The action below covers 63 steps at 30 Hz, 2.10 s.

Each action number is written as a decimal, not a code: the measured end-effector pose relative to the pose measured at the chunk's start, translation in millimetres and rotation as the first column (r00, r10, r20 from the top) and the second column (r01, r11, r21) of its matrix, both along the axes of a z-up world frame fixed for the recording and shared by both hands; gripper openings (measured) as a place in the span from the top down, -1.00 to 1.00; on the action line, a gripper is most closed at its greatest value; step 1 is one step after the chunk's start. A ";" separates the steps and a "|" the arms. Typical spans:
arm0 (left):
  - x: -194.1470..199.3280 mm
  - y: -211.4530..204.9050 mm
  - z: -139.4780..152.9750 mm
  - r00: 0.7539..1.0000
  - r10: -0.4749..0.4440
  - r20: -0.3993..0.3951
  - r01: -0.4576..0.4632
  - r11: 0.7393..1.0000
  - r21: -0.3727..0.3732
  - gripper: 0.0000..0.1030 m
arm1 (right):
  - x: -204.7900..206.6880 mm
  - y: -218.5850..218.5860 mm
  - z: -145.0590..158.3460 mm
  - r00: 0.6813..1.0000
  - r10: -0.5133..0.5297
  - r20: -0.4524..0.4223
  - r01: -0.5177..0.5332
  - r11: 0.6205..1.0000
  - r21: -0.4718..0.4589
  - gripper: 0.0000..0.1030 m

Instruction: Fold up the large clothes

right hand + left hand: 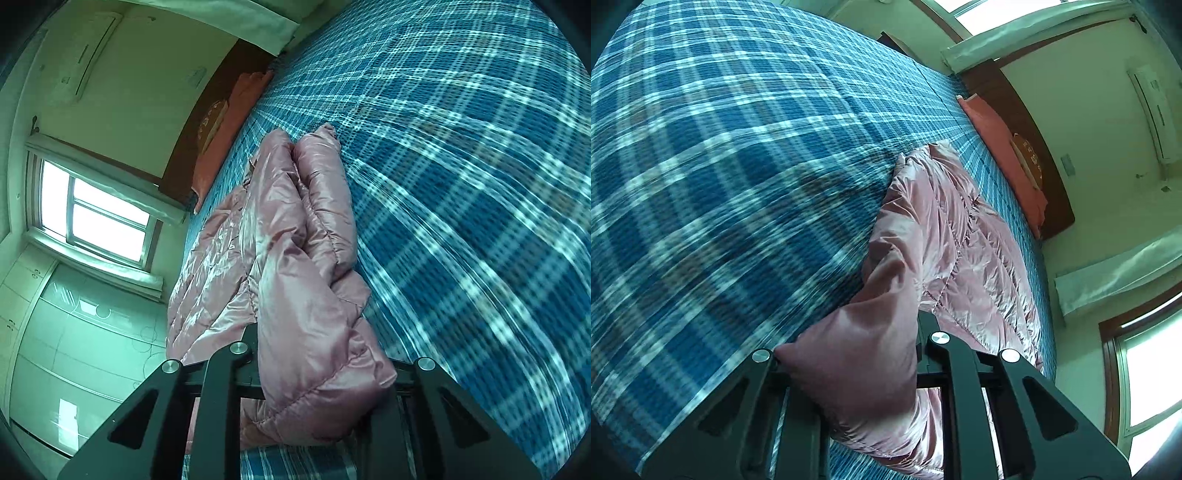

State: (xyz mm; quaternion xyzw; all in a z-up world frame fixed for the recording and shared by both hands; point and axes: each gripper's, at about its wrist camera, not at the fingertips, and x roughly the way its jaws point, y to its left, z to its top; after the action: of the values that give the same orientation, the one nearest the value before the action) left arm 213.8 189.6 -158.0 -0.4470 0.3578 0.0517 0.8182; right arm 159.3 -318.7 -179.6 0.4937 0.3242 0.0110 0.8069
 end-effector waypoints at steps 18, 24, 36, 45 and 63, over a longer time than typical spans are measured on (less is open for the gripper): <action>-39.9 16.8 -0.3 1.000 -0.024 -0.009 0.024 1.000 -0.010 0.72 | -16.6 -3.7 16.7 0.999 0.041 -0.012 -0.041 0.999 -0.016 0.63; -45.9 19.8 -1.7 1.000 -0.027 -0.005 0.027 0.999 -0.016 0.72 | -10.8 -3.9 21.1 0.999 0.045 -0.016 -0.045 0.999 -0.019 0.63; -60.0 33.4 -6.9 0.999 -0.043 0.003 0.043 0.998 -0.044 0.72 | -2.4 -10.2 18.8 0.998 0.055 -0.025 -0.055 0.998 -0.004 0.63; -69.8 50.7 -10.5 0.999 -0.043 0.021 0.045 0.997 -0.068 0.11 | 9.3 -27.0 8.6 1.000 0.022 -0.016 -0.022 0.999 0.031 0.21; -73.5 57.8 -25.4 0.998 -0.063 0.003 0.063 0.997 -0.034 0.54 | 33.8 -52.5 -19.0 0.999 -0.006 -0.040 0.008 0.999 0.047 0.51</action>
State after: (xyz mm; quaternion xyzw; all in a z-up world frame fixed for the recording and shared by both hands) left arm 140.3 247.4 -183.3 -0.4495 0.3719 0.0192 0.8119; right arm 193.1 -371.2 -198.6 0.5139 0.3380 0.0062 0.7884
